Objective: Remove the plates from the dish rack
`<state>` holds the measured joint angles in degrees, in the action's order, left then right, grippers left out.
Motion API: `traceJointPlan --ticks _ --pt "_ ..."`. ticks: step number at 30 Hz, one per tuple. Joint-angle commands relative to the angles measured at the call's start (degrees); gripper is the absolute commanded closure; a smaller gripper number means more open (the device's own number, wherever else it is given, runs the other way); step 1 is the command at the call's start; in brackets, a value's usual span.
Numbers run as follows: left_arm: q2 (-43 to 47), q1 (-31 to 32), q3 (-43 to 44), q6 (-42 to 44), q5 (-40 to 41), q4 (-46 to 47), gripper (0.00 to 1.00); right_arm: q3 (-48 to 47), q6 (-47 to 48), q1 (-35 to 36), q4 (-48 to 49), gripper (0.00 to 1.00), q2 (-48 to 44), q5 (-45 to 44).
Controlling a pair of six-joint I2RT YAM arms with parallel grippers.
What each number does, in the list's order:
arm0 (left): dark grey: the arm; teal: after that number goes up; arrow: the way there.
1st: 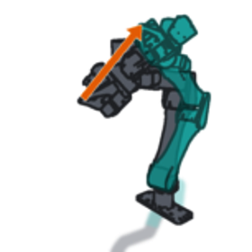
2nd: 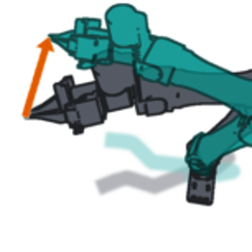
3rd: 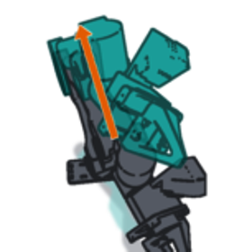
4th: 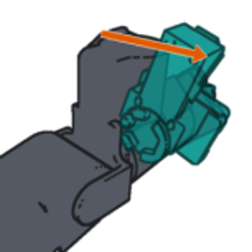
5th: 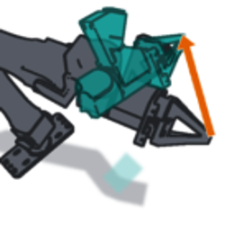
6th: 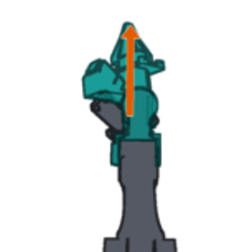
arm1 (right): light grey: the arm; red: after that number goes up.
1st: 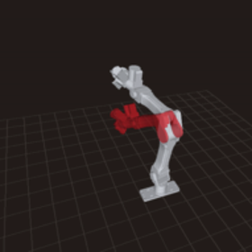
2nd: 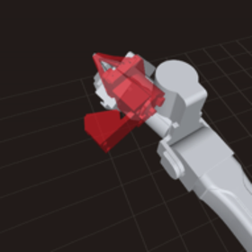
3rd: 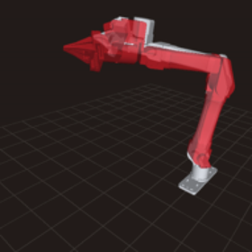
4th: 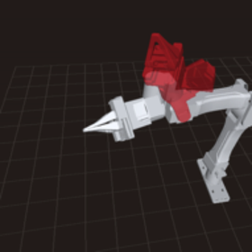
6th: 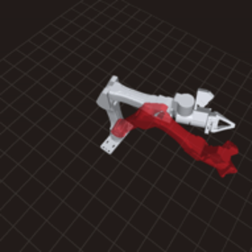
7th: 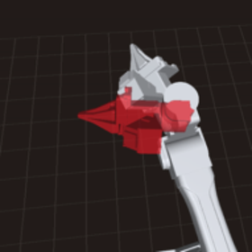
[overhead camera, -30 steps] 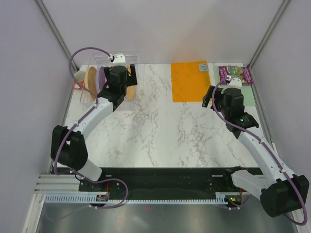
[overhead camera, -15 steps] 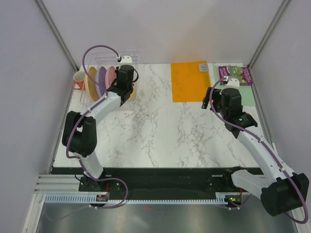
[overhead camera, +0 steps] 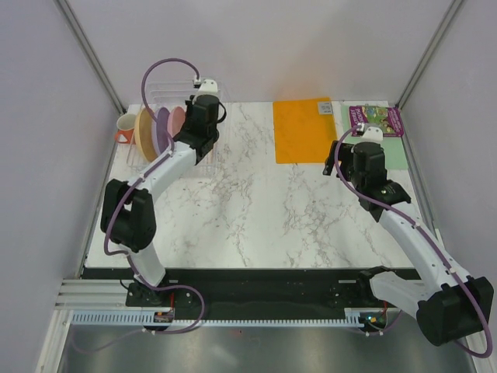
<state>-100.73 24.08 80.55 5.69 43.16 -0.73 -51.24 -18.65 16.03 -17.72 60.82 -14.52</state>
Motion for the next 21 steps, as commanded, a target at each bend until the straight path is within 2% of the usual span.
traceJointPlan --ticks 1,8,10,11,12,13,14,15,17,21 --pt "0.01 4.21 8.82 9.49 4.3 10.65 0.98 0.35 -0.15 0.4 -0.21 0.02 -0.17 -1.39" --pt "-1.06 9.84 12.17 31.63 14.67 25.94 0.98 -0.87 0.2 0.67 -2.5 0.02 -1.4 -1.91" --pt "1.22 11.42 11.73 30.53 15.9 23.08 0.98 -1.49 0.55 0.67 -2.85 0.02 -2.01 -1.04" --pt "2.8 11.95 11.91 23.9 15.04 18.62 0.98 -1.66 0.55 0.67 -3.11 0.02 -2.89 -0.51" --pt "5.78 12.39 11.91 19.66 12.68 8.22 0.98 -1.84 0.64 0.58 -3.12 0.02 -3.33 1.06" --pt "7.46 12.83 11.73 15.53 11.52 3.94 0.98 -2.02 0.55 0.58 -3.2 0.02 -3.86 2.12" --pt "8.95 12.93 11.38 6.53 9.42 -0.98 0.98 -2.19 0.29 0.67 -3.2 0.02 -4.82 3.0" --pt "11.67 12.93 11.12 2.0 4.53 -9.64 0.98 -2.28 0.11 0.58 -3.2 0.02 -5.27 5.27" --pt "14.49 12.93 7.54 -8.0 -1.03 -14.1 0.98 -2.37 -0.85 0.67 -3.2 0.02 -6.15 7.92" --pt "21.52 12.93 -0.73 -19.91 -19.45 -16.49 0.98 -0.62 -3.66 0.75 -1.54 0.02 -6.67 14.34"
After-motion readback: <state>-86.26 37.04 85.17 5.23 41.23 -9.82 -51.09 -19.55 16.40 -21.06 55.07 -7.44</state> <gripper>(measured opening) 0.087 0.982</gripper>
